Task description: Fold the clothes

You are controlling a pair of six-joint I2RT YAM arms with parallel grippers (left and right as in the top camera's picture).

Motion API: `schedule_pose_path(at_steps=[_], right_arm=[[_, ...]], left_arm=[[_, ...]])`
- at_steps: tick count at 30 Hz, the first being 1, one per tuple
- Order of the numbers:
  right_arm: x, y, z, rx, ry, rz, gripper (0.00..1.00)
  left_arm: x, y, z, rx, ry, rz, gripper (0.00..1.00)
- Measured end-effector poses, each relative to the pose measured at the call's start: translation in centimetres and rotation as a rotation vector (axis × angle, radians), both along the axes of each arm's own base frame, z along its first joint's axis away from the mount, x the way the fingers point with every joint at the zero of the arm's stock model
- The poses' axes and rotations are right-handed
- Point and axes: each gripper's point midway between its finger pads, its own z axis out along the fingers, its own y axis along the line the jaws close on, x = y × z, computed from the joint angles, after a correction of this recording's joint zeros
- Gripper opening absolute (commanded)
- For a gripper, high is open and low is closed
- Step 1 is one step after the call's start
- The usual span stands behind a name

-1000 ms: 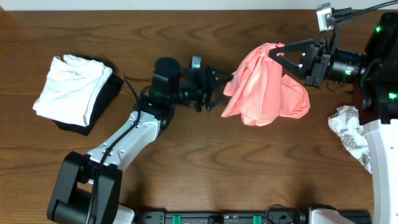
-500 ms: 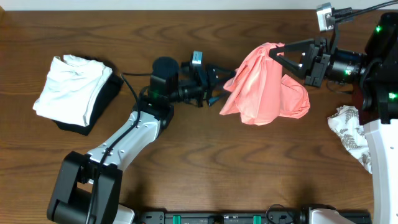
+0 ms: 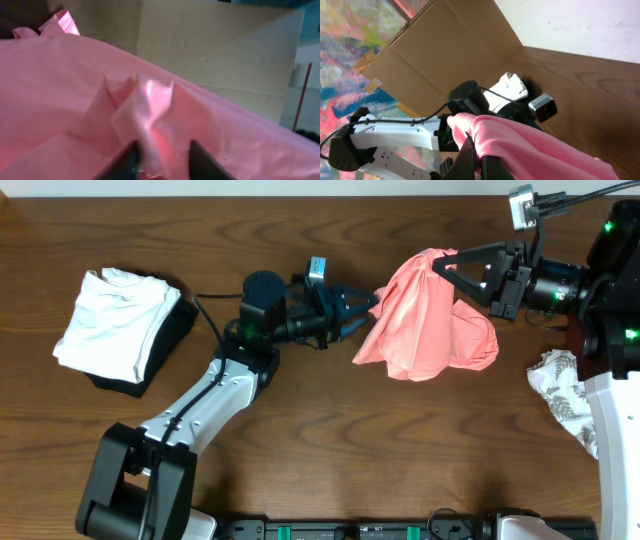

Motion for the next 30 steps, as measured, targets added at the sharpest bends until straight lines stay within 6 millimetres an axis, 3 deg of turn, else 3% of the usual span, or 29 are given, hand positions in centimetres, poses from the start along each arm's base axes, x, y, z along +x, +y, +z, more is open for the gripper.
schedule_pose_path(at_steps=[16,25,28,30], right_arm=[[0.0,0.0,0.0,0.002,0.006,-0.002,0.01],[0.3,-0.1,-0.3,-0.015,-0.007,-0.021,0.01],[0.7,-0.4,-0.9,-0.036,0.009,-0.051,0.02],[0.8,-0.6,-1.5,-0.054,0.029,-0.073,0.07]], left_arm=[[0.5,0.3,-0.4,0.11,-0.305,-0.011,0.06],[0.9,2.9,-2.4,0.316,-0.376,-0.038,0.06],[2.0,4.4,-0.9,0.396,-0.428,-0.019,0.06],[3.0,5.6,1.2,0.446,-0.488,0.008,0.06]])
